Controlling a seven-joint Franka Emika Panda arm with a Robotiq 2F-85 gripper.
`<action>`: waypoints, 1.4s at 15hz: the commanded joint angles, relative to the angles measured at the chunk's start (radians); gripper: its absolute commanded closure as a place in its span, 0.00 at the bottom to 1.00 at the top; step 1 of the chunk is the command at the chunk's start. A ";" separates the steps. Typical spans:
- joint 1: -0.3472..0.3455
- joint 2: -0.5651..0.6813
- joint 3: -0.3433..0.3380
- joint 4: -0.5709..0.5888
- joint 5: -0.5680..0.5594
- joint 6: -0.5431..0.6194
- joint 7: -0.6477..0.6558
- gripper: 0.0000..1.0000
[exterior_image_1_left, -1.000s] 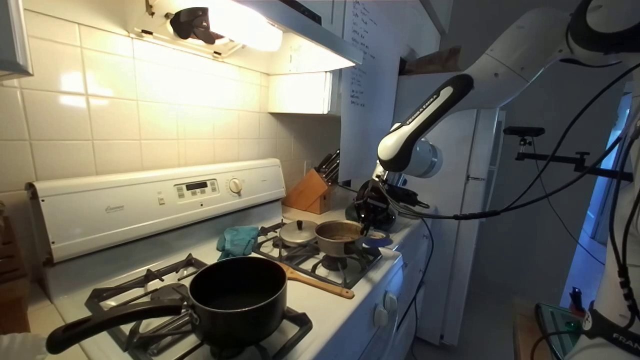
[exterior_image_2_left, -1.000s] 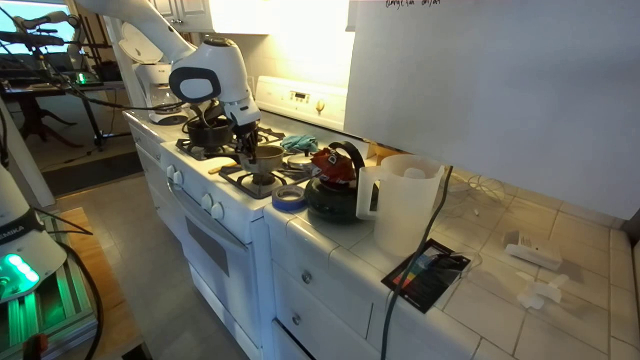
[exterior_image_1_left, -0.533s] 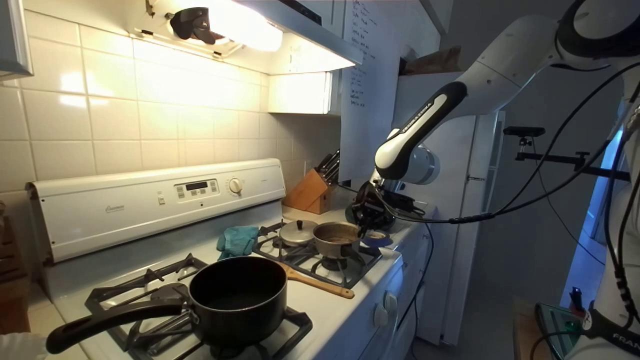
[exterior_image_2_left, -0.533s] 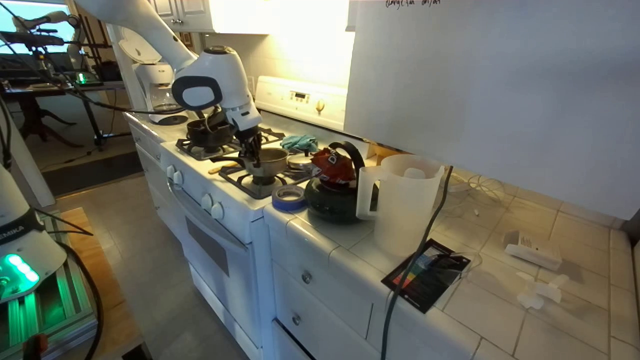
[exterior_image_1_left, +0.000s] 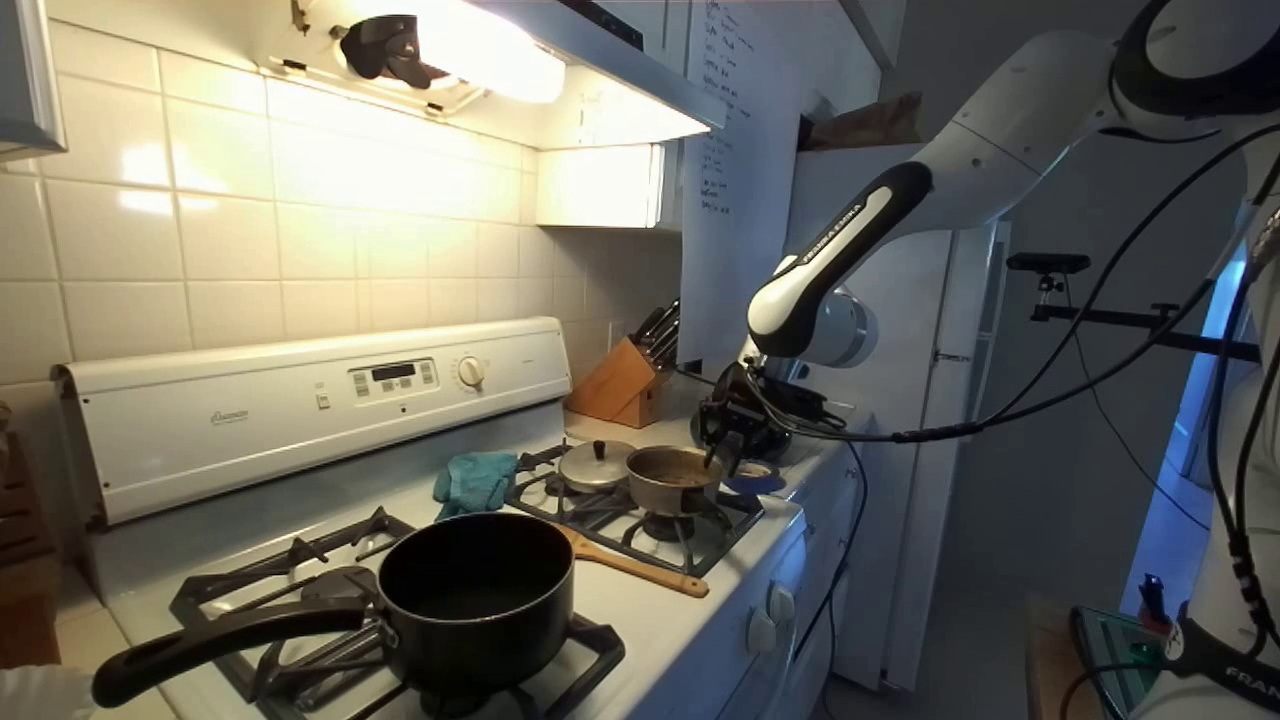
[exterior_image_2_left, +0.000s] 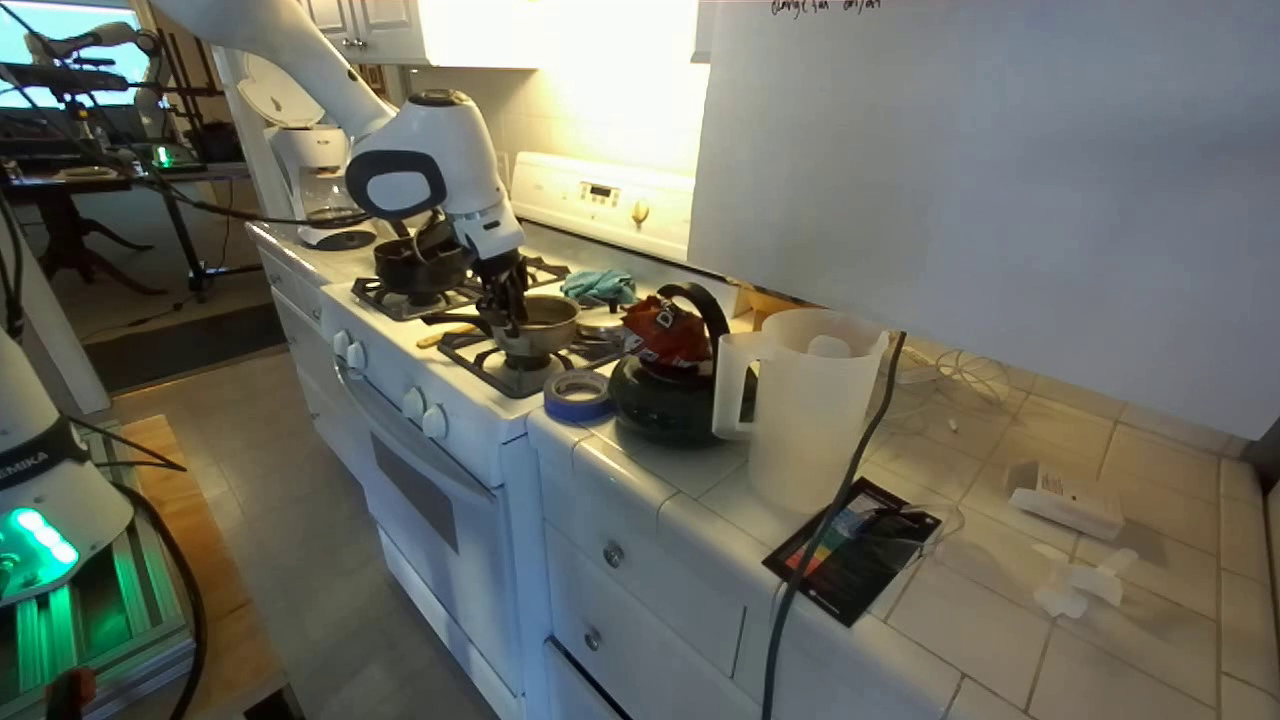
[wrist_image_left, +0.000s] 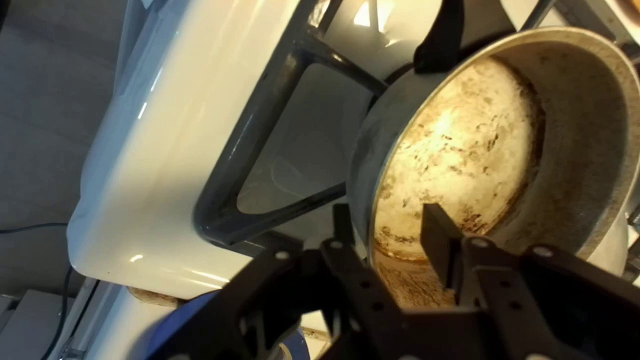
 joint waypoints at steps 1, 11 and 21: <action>0.003 -0.020 0.005 0.010 0.006 -0.027 0.008 0.26; 0.123 -0.108 0.089 0.068 -0.272 -0.085 -0.108 0.00; 0.127 0.138 0.198 0.246 -0.268 -0.159 -0.553 0.00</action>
